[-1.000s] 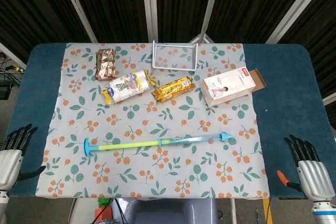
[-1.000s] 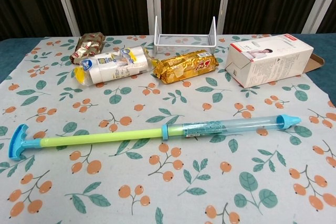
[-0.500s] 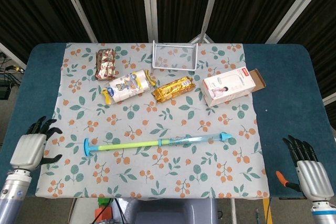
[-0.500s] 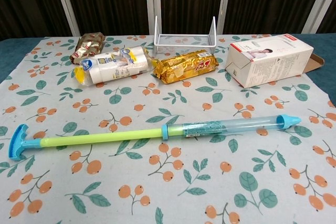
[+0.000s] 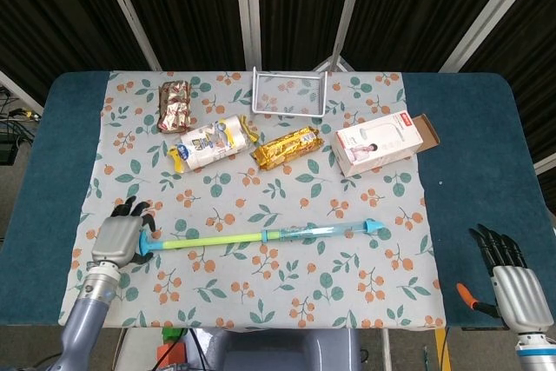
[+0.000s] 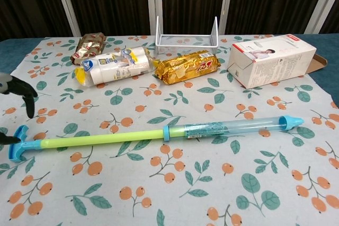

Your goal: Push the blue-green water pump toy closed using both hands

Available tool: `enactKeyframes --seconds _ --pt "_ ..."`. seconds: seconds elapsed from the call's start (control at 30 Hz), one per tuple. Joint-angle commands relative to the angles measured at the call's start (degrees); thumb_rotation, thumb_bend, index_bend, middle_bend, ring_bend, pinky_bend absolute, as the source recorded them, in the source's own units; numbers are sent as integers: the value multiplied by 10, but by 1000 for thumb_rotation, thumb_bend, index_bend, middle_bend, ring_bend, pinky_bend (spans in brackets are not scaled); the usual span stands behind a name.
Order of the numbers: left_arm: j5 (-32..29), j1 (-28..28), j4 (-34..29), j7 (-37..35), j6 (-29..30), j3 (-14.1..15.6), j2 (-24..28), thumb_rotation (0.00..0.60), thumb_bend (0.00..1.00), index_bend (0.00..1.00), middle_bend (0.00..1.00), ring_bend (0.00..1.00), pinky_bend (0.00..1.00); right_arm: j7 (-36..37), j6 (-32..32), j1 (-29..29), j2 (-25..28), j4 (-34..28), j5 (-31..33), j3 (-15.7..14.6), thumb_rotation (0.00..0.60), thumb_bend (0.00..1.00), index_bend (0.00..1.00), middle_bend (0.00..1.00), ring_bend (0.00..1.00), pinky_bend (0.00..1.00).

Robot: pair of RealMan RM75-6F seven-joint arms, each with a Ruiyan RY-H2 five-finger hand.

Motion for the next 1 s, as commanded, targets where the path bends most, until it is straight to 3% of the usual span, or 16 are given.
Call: enactKeyframes --seconds 0.03,0.4,1.0 --pt "-24 -16 13 25 21 8 -35 600 297 451 147 10 133 2 -1 0 1 -1 0 0 600 306 0 0 0 0" --pt "-48 -32 51 44 44 17 -80 600 320 459 147 10 133 10 -3 0 3 -2 -1 0 600 308 0 0 0 0" --pt "-71 -48 84 43 51 22 -101 600 387 476 148 10 133 11 -3 -1 4 -5 0 1 600 307 0 0 0 0"
